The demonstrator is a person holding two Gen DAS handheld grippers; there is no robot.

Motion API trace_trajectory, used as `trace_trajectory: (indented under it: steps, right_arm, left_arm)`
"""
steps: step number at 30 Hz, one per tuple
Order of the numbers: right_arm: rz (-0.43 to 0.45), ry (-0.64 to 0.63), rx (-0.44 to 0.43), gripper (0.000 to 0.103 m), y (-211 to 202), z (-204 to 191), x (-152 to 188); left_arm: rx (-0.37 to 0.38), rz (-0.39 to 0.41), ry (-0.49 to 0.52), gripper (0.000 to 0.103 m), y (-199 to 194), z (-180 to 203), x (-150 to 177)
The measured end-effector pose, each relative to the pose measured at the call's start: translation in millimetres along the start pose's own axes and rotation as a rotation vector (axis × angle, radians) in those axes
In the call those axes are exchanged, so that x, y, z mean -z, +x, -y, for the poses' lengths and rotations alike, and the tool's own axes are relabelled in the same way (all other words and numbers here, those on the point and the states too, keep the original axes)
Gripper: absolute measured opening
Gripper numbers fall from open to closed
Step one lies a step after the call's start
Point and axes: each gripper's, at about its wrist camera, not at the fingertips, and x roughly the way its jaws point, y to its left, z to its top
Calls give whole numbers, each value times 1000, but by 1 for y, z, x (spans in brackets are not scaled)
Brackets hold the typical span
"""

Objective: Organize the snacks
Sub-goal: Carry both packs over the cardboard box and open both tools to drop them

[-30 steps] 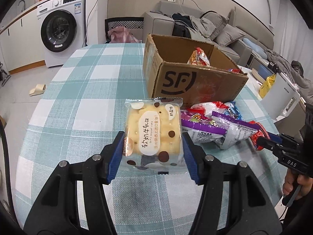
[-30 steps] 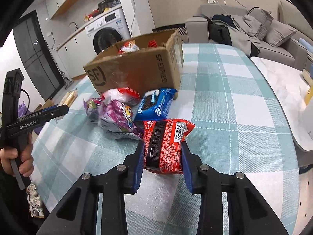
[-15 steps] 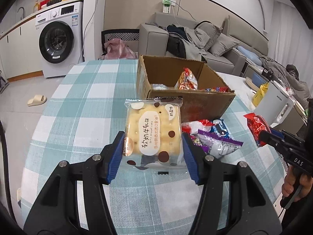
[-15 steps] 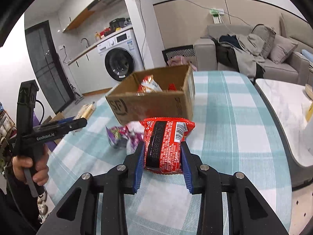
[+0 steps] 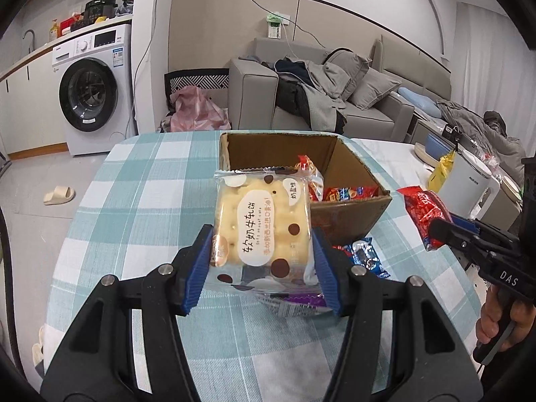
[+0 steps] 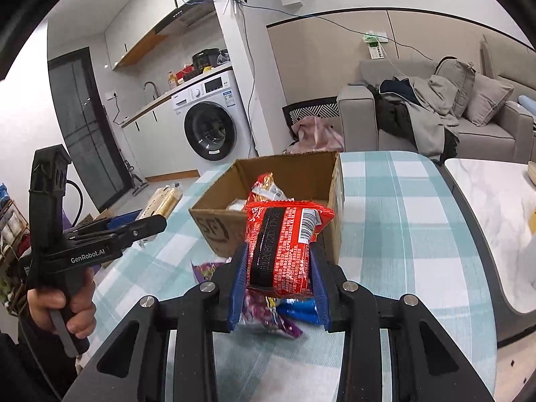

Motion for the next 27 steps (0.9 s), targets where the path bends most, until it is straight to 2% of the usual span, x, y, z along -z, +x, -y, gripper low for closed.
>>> trace_trajectory:
  steps: [11,27]
  right_arm:
    - [3,-10,-3,35,19,0,-23]
    - [7,-22,5,35,49,5,-50]
  left_arm:
    - [13,1,-6,55,23,2,-20]
    - [3,8,39,55,63,7,-55]
